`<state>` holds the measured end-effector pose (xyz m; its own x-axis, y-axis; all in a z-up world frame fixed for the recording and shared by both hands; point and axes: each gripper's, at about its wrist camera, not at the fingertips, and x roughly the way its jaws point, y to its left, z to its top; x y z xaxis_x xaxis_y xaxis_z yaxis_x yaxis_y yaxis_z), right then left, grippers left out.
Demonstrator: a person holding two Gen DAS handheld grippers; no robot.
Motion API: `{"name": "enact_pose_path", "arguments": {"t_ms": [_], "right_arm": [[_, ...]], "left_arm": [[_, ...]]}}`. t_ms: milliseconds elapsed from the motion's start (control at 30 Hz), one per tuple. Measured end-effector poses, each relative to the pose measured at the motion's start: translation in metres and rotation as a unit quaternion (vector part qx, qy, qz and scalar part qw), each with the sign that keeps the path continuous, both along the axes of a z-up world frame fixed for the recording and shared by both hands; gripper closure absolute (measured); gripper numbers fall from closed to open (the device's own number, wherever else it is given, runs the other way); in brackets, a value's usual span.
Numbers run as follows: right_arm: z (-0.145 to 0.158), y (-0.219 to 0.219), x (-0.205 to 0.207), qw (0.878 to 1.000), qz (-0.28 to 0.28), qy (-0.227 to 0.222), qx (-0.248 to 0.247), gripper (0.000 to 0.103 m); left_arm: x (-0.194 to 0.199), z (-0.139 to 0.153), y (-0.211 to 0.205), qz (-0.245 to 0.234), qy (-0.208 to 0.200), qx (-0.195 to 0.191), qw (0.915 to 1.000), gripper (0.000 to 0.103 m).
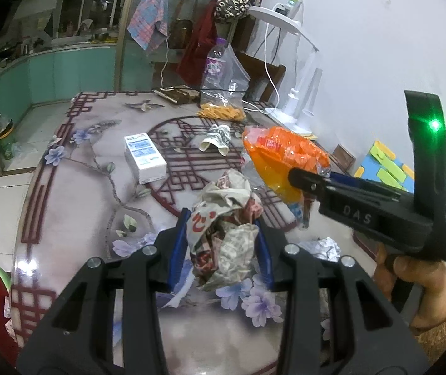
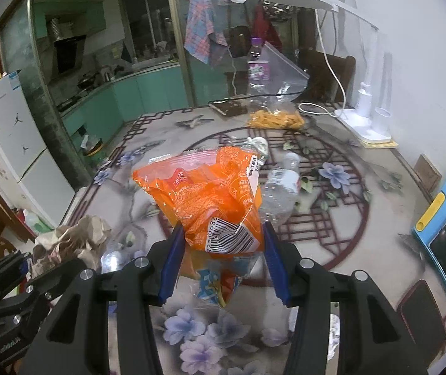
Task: Collect trash
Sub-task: 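Carry the orange bag and paper wad over the red bucket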
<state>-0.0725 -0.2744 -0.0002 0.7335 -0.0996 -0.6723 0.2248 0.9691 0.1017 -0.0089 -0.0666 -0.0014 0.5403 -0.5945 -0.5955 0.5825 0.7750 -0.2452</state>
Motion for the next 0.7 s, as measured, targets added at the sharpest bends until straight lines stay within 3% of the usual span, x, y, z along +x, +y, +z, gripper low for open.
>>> {"name": "enact_pose_path", "arguments": {"t_ms": [700], "right_arm": [[0.003,0.050,0.007,0.999,0.047,0.000,-0.005,0.055]], "left_arm": [[0.010,0.004,0.066,0.073,-0.018,0.008,0.9972,0.065]]}}
